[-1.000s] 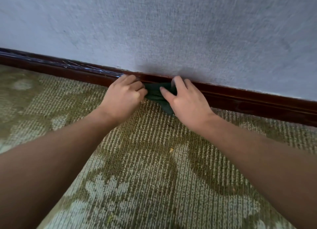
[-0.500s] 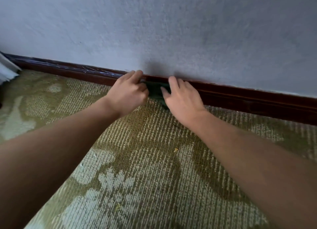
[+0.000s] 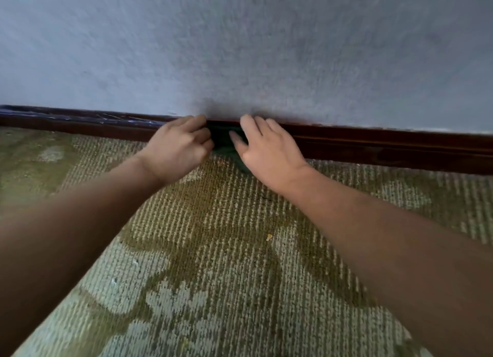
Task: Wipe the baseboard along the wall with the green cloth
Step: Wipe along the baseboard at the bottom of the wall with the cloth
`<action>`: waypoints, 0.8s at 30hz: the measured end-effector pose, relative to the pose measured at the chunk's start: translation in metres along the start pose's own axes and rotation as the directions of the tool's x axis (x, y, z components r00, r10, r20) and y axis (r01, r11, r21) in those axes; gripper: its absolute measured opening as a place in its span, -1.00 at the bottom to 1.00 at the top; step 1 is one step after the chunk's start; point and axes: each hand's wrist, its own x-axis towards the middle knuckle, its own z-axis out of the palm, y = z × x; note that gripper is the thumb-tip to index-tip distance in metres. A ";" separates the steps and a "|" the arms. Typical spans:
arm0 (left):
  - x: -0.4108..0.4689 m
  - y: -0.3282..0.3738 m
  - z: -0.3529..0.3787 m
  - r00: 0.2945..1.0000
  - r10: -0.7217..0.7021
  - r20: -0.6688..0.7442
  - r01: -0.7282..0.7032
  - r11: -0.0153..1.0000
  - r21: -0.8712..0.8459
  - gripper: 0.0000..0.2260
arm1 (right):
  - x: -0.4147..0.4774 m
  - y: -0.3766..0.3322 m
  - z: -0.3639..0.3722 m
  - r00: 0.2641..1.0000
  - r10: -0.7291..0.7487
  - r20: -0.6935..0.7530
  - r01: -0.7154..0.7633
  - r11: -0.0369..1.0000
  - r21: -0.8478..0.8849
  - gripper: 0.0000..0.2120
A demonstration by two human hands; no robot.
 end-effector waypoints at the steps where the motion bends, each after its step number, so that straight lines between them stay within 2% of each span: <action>1: -0.001 -0.002 0.003 1.000 0.010 -0.029 -0.010 1.000 -0.001 -0.76 | -0.001 0.000 -0.002 1.000 0.006 0.021 -0.006 1.000 -0.011 -0.63; 4: -0.005 -0.006 0.016 0.992 0.018 -0.126 -0.021 1.000 -0.020 -0.77 | 0.000 0.000 -0.009 1.000 0.014 0.002 -0.014 0.996 -0.084 -0.53; 8: -0.014 -0.008 0.029 0.980 -0.044 -0.195 0.032 0.998 -0.062 -0.84 | 0.008 0.000 -0.015 0.990 -0.028 0.140 0.041 0.995 -0.094 -0.55; 10: -0.015 -0.012 0.030 0.968 -0.027 -0.248 0.014 0.999 -0.052 -0.85 | 0.010 0.000 -0.022 0.982 -0.029 0.186 0.064 0.981 -0.182 -0.57; 12: -0.018 -0.017 0.031 0.963 -0.020 -0.270 0.001 0.998 -0.070 -0.78 | 0.012 -0.006 -0.027 0.988 0.005 0.153 0.034 0.967 -0.253 -0.61; 14: -0.020 -0.021 0.033 0.957 -0.022 -0.290 -0.006 0.995 -0.098 -0.74 | 0.015 -0.011 -0.031 0.992 0.013 0.125 0.018 0.970 -0.242 -0.61; 16: -0.024 -0.025 0.036 0.955 -0.021 -0.295 -0.013 0.994 -0.112 -0.73 | 0.015 -0.017 -0.026 0.982 0.021 0.188 0.013 0.984 -0.177 -0.55; 18: -0.029 -0.031 0.039 0.950 -0.019 -0.311 -0.018 0.993 -0.117 -0.80 | 0.019 -0.022 -0.019 0.968 0.048 0.245 -0.020 0.993 -0.115 -0.50; 20: -0.035 -0.036 0.042 0.949 -0.019 -0.314 -0.023 0.991 -0.128 -0.86 | 0.024 -0.025 -0.018 0.969 0.061 0.239 -0.034 0.993 -0.114 -0.47; 24: -0.043 -0.047 0.045 0.945 -0.028 -0.326 -0.026 0.986 -0.162 -0.73 | 0.037 -0.033 -0.026 0.974 0.087 0.208 -0.057 0.988 -0.144 -0.53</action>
